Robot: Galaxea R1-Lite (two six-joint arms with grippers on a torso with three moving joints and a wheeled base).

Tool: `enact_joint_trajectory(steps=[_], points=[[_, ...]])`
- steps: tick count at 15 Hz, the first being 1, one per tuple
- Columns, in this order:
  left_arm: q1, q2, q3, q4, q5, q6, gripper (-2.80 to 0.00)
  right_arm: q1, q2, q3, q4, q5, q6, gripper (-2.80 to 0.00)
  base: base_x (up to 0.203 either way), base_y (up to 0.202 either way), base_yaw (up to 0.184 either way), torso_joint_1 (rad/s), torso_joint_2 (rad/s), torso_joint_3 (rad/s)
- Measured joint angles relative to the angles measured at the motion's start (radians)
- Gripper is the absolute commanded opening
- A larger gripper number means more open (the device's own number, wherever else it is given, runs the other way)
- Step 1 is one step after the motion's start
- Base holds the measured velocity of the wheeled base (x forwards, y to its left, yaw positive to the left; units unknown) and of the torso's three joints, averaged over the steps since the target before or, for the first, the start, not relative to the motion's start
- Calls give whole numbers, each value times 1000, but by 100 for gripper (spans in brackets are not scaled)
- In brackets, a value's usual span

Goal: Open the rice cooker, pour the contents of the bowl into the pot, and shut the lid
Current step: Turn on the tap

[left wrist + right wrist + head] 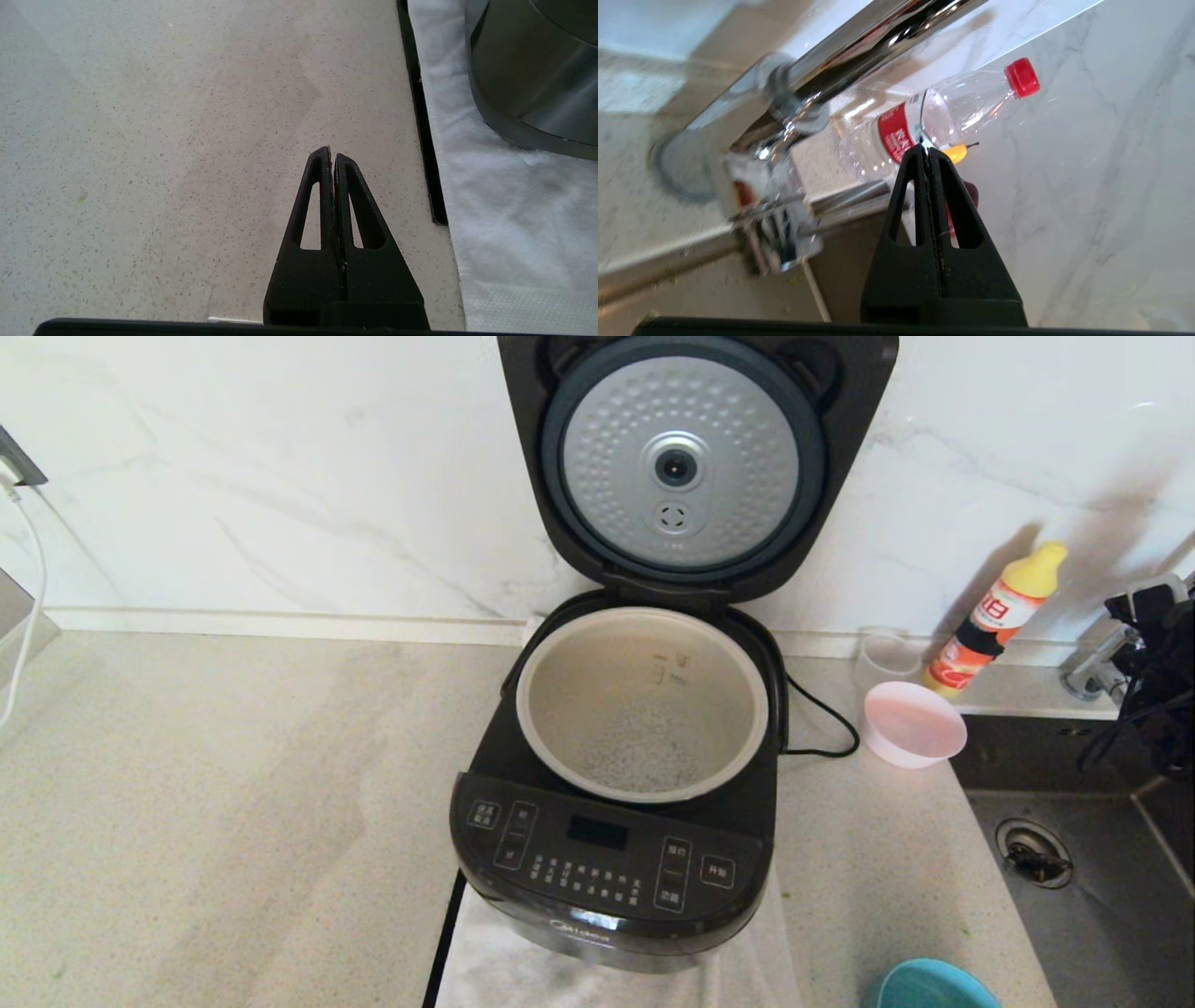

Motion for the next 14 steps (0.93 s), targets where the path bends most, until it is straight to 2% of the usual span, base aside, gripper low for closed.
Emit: enact_joint_trajectory(steps=[14], points=[[0, 0, 0, 0, 0, 0, -280, 6, 141, -204, 0, 2, 1, -280, 0, 0, 0, 0, 0, 0]])
